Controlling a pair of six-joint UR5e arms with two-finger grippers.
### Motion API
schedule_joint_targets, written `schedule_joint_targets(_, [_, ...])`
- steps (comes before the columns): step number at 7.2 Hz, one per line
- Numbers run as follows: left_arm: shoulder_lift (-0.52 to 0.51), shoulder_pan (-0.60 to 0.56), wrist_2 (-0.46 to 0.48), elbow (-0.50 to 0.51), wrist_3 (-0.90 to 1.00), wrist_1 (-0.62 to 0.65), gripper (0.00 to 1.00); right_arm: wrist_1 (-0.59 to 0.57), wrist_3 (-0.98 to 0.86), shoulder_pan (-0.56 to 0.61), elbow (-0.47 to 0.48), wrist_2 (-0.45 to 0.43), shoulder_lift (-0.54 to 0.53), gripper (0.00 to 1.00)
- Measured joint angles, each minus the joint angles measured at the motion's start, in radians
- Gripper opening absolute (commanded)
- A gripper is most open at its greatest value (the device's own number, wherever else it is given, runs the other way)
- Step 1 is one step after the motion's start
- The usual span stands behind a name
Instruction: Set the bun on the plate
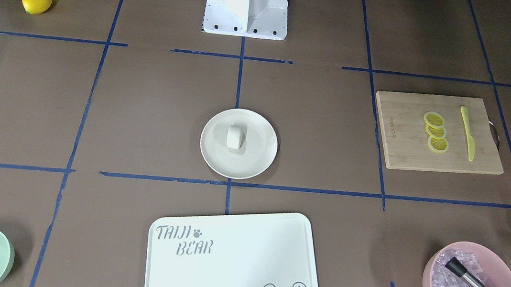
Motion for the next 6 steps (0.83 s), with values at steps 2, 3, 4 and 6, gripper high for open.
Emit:
schedule_joint_targets(2, [0.011,0.0,0.003,-0.001,0.001,-0.001,1.0,0.003,0.0,0.0,-0.003,0.0,0.0,1.0])
schedule_joint_targets(3, [0.013,0.0,0.01,-0.002,0.002,-0.001,1.0,0.005,0.001,0.0,-0.005,0.0,0.0,1.0])
schedule_joint_targets(4, [0.014,-0.001,0.019,-0.002,0.003,-0.001,1.0,0.006,0.001,-0.001,-0.006,-0.001,0.0,1.0])
schedule_joint_targets(6, [0.026,-0.001,0.027,-0.003,0.003,-0.002,1.0,0.007,0.002,-0.001,-0.006,-0.001,0.0,1.0])
